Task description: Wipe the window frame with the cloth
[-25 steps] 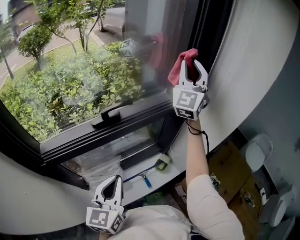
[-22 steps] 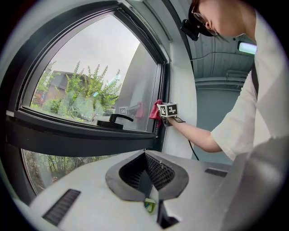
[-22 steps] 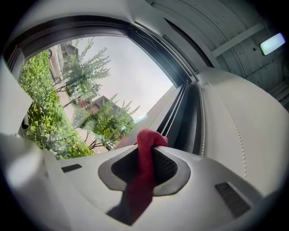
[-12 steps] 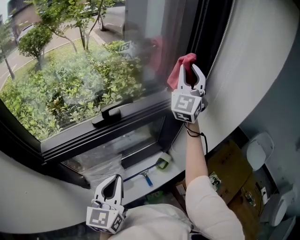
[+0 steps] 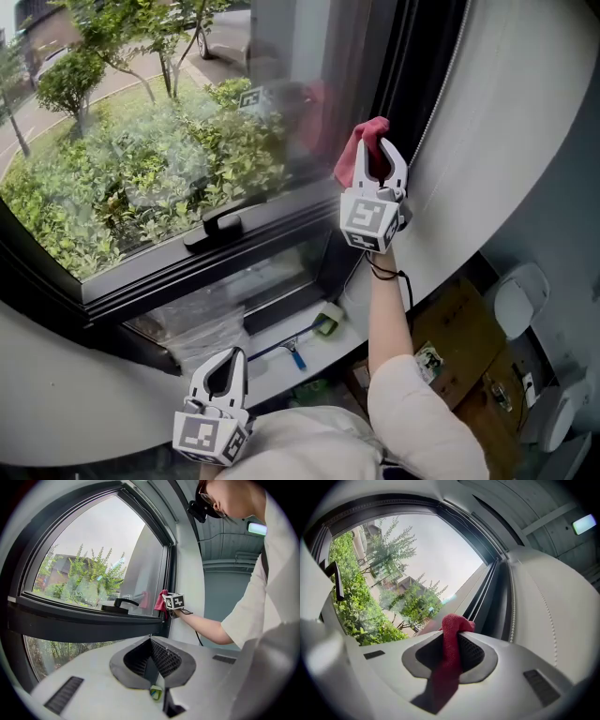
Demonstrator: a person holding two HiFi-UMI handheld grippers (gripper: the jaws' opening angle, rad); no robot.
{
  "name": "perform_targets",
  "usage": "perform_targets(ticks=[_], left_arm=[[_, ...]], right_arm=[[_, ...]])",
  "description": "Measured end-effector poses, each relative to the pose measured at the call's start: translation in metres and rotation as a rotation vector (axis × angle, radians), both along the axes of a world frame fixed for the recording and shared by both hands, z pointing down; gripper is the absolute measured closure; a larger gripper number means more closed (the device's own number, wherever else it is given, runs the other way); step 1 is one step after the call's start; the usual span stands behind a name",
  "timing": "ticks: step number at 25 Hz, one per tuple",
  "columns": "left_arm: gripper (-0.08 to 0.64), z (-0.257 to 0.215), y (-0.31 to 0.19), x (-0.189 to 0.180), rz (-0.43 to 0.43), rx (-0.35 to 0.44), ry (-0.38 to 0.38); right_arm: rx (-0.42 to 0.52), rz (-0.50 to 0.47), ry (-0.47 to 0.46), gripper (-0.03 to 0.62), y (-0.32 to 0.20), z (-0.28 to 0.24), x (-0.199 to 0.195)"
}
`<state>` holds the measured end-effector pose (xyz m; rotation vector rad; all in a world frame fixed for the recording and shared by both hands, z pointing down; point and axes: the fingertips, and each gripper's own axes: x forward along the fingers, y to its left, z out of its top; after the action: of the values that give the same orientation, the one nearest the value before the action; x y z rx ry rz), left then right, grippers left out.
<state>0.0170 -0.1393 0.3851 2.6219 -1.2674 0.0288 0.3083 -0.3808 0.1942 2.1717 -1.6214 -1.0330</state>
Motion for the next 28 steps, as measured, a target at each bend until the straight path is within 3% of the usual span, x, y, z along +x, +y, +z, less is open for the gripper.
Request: perform_targets(ticks=[28], left_arm=[[0.552, -0.001, 0.002, 0.004, -0.004, 0.005, -0.002]], right_arm=[[-0.099, -0.005, -0.033, 0.503, -0.003, 0.07, 0.001]])
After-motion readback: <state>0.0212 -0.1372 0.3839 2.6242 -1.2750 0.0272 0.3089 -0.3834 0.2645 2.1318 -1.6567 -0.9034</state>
